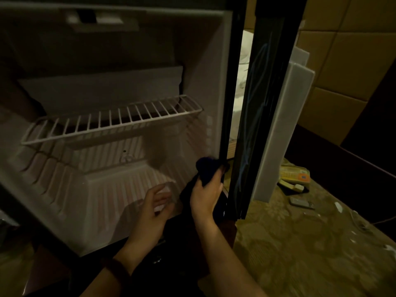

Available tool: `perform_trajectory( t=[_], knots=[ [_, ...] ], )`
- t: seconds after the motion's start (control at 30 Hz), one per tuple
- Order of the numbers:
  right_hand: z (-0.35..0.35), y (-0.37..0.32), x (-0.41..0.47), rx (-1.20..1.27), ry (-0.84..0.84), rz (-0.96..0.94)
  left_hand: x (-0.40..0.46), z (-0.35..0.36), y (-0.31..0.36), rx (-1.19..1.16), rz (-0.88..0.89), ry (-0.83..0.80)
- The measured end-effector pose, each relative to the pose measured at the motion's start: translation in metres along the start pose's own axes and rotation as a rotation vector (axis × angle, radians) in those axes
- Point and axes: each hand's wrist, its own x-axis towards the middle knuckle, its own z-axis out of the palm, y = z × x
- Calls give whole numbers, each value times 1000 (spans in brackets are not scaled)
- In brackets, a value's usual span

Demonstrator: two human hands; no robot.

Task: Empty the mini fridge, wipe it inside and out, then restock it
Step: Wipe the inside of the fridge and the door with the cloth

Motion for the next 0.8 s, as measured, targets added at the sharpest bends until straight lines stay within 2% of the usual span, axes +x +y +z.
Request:
perform_trajectory(
  t=[0.07,0.13,0.17,0.27,0.33,0.4,0.53,0.6,0.77,0.8],
  knots=[
    [-1,-2,-1,87,8,167,-2,-4,6,-4,10,-10],
    [-2,-11,1,138,26,222,-1,-8,10,1,34,-14],
    [-3,-22,3,128,33,185,1,-9,14,3,52,-16],
    [-10,-67,12,101,41,-105,10,-11,29,51,121,-49],
    [-15,-87,22,94,28,-234,15,-10,43,90,172,-72],
    [-17,-79,23,16,15,-247,14,-9,53,90,194,-70],
    [-15,-26,8,-63,2,-27,6,-10,52,51,181,-63],
    [-14,-26,7,-109,32,-4,6,-15,52,52,182,-51],
    [-19,-113,26,-78,112,-319,14,-20,67,48,198,-13],
    [-20,-127,30,-46,106,-332,14,-20,72,46,197,-18]
  ],
)
